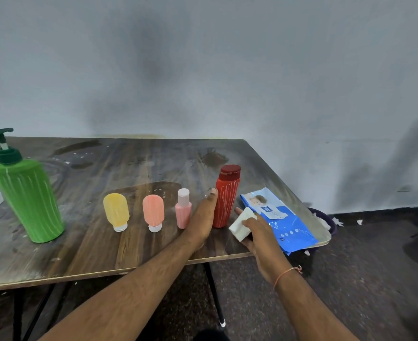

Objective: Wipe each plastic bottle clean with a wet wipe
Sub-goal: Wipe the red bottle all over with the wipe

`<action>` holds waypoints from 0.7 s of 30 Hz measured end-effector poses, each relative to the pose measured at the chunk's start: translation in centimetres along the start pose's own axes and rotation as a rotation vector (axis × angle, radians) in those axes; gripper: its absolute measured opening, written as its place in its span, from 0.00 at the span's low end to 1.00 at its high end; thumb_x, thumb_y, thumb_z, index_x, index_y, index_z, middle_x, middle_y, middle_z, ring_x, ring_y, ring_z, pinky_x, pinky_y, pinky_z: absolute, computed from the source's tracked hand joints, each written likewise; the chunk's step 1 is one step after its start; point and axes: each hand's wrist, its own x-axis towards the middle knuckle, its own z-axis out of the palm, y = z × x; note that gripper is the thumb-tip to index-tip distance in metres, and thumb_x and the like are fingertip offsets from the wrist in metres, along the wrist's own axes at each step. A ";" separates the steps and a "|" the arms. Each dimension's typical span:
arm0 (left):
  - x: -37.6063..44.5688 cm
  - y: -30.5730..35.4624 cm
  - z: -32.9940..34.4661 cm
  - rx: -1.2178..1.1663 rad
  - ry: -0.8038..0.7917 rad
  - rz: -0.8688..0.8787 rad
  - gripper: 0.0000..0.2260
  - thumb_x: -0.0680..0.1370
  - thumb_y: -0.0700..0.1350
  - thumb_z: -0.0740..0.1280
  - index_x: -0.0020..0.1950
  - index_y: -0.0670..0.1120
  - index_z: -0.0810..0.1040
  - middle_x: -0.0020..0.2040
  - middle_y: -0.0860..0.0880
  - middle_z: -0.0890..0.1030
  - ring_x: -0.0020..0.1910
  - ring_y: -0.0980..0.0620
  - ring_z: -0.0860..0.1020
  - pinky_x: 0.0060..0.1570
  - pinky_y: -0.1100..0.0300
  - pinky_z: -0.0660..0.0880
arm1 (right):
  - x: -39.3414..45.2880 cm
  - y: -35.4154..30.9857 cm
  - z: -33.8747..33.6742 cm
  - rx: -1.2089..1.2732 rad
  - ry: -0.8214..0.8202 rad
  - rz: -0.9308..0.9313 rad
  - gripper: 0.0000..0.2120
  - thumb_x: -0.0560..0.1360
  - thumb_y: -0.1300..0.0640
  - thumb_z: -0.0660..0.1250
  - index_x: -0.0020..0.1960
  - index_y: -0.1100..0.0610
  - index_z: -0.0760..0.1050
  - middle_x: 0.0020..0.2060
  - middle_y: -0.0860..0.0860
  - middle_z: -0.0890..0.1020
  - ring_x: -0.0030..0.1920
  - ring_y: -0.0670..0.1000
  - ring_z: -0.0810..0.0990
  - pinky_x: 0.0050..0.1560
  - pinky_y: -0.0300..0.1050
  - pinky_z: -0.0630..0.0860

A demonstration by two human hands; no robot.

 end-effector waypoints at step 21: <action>-9.0 -0.1 -5.9 -0.254 0.062 0.082 0.34 0.82 0.70 0.48 0.66 0.47 0.80 0.52 0.41 0.85 0.50 0.45 0.84 0.57 0.47 0.82 | -2.3 0.7 1.1 -0.205 -0.057 -0.122 0.09 0.85 0.59 0.65 0.62 0.51 0.79 0.54 0.54 0.85 0.56 0.56 0.83 0.52 0.51 0.80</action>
